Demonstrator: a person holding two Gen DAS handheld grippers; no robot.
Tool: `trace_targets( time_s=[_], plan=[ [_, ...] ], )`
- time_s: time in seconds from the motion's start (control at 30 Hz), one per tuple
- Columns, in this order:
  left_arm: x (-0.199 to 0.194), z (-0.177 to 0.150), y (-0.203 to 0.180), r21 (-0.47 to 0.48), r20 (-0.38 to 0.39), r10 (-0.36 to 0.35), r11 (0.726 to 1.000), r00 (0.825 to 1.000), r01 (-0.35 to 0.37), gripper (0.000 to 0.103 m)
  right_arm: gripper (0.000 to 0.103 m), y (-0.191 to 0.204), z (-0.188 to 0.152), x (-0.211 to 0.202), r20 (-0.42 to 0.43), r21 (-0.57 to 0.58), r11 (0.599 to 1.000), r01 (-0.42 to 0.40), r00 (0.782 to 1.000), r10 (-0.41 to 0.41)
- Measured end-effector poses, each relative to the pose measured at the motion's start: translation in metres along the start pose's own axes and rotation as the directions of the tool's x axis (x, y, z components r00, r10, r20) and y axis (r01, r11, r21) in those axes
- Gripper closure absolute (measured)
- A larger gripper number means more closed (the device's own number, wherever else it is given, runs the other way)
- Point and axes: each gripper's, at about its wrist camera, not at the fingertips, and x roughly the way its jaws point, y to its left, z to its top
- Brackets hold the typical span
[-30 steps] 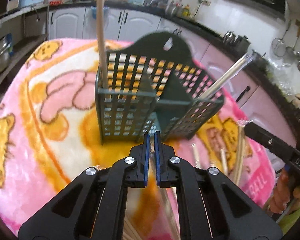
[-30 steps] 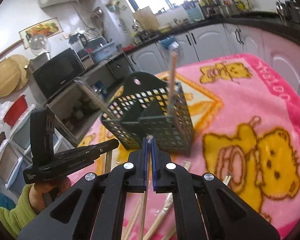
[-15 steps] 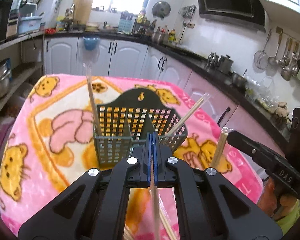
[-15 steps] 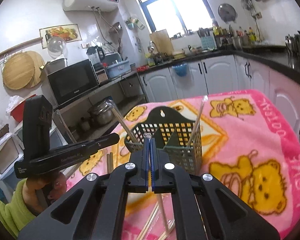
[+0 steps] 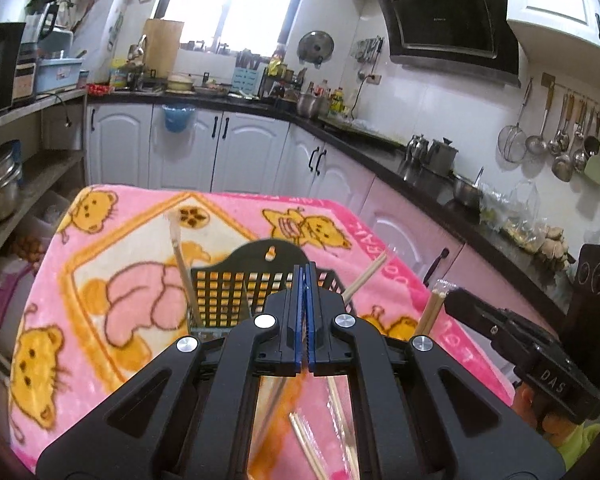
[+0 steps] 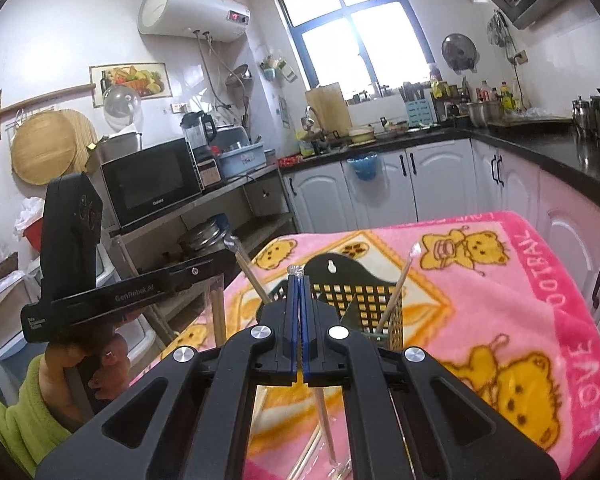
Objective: Organize utensils
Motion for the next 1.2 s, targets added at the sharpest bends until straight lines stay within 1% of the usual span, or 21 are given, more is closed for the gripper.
trace_targets(
  time_s=[0.5, 0.7, 0.97, 1.2],
  plan=[
    [0.007, 0.046, -0.019, 0.014, 0.085, -0.041, 0.999, 0.996, 0.040, 0.103, 0.102, -0.005, 0.029, 0.000, 0.074, -0.009, 1.000, 0.007, 0.997, -0.006],
    [0.016, 0.063, -0.028, 0.020, 0.106, -0.039, 0.999, 0.994, 0.038, 0.103, 0.102, -0.011, 0.042, 0.003, 0.104, -0.003, 1.000, 0.018, 0.994, -0.018],
    [0.028, 0.083, -0.031, 0.012, 0.135, -0.026, 1.000, 0.991, 0.025, 0.103, 0.102, -0.016, 0.061, 0.013, 0.141, -0.007, 1.000, 0.027, 0.990, -0.026],
    [0.035, 0.100, -0.033, 0.015, 0.177, -0.010, 1.000, 0.984, 0.008, 0.103, 0.102, -0.021, 0.081, 0.021, 0.180, -0.007, 0.999, 0.036, 0.983, -0.034]
  ],
)
